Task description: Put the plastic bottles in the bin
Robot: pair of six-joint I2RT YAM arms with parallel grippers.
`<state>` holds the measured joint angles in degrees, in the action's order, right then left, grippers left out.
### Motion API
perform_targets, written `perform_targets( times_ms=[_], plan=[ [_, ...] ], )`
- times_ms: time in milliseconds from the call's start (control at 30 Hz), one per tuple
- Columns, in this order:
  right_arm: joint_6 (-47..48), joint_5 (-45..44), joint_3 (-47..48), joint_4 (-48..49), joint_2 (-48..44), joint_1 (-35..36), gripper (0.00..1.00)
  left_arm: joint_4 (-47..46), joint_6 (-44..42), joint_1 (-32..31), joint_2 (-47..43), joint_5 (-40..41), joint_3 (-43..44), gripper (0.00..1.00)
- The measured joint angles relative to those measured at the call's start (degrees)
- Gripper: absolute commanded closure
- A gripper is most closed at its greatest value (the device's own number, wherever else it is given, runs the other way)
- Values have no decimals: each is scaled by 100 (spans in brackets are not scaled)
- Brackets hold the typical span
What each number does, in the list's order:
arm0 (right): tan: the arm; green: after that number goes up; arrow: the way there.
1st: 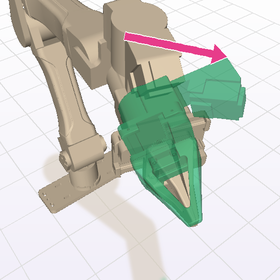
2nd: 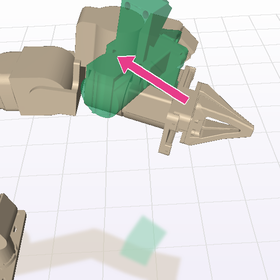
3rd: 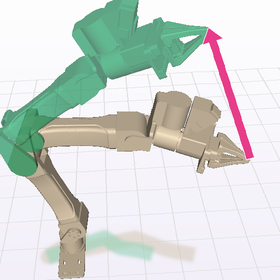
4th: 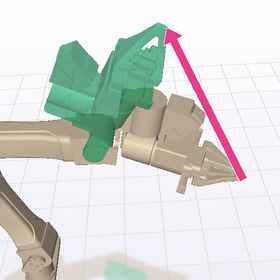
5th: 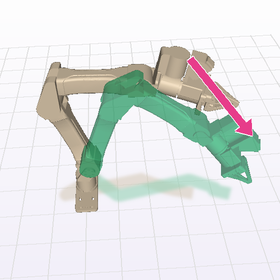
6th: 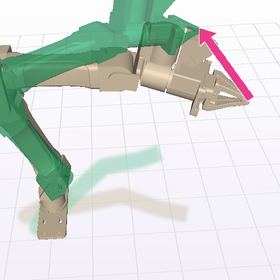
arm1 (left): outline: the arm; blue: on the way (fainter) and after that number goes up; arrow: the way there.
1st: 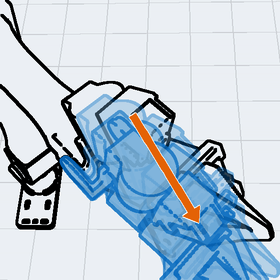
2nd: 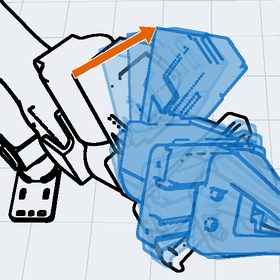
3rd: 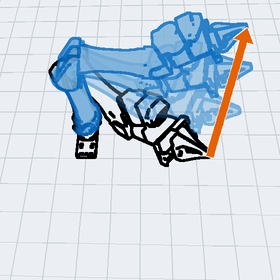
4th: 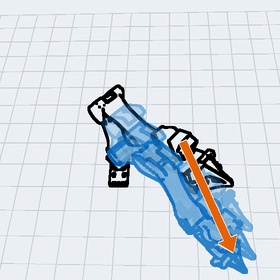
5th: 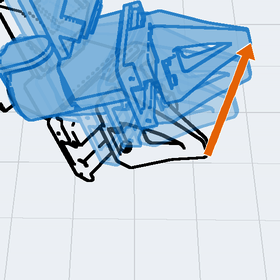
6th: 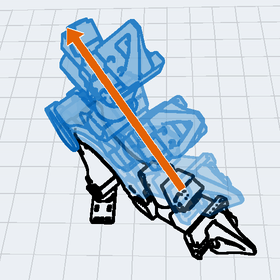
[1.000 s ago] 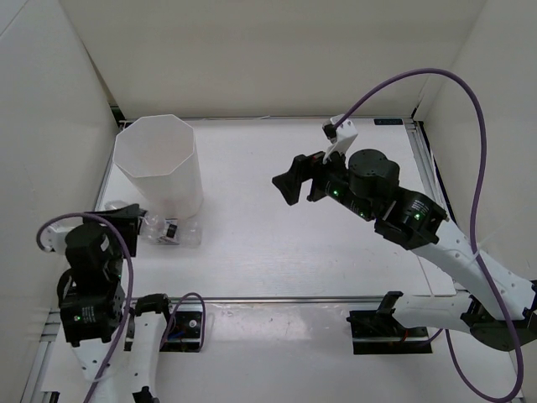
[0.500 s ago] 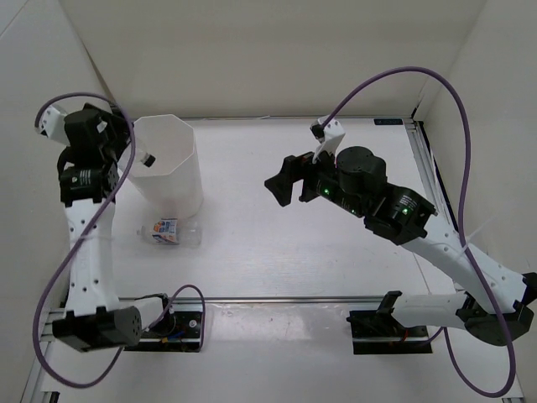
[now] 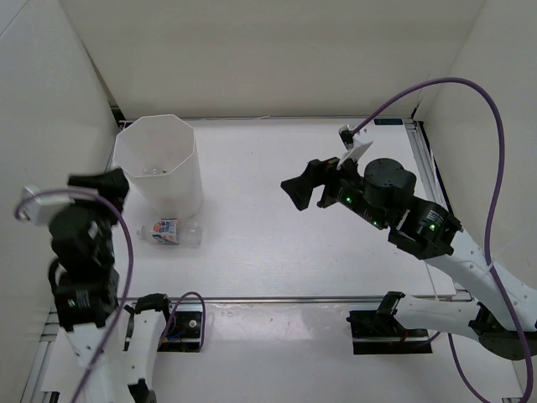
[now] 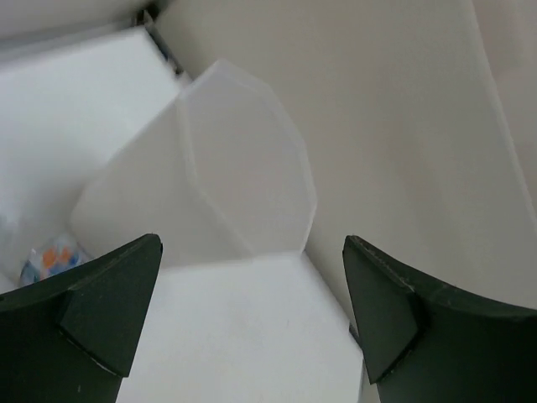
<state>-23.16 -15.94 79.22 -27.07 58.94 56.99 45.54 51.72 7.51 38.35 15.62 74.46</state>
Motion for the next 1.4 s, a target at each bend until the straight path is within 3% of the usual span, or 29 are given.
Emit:
perform_targets(
  times_ms=[167,267,367,700,1067,1233,1300,1400],
  plan=[
    [-46,-42,-229,0,-225,0,0,37,911,-2,-1980,-791,-3132,0],
    [-42,-17,-317,-2,-236,-2,0,-140,1346,-7,-2144,-1064,-4756,0],
    [-22,90,-326,-2,-219,-2,0,-354,1589,-9,-2092,-1093,-5447,0],
    [129,260,-321,-72,-234,0,0,-1996,1878,111,-1147,-905,-5971,0],
    [107,212,-321,-407,-433,0,0,-2828,1961,715,522,-1169,-6059,0],
    [105,221,-321,-483,-382,-2,0,-3272,1707,977,1423,-1923,-5705,19],
    [103,225,-321,-501,-321,-2,0,-3272,1558,1012,1460,-2140,-5650,28],
    [103,264,-321,-509,-219,0,0,-3128,1414,1117,1180,-2448,-5652,32]
  ],
)
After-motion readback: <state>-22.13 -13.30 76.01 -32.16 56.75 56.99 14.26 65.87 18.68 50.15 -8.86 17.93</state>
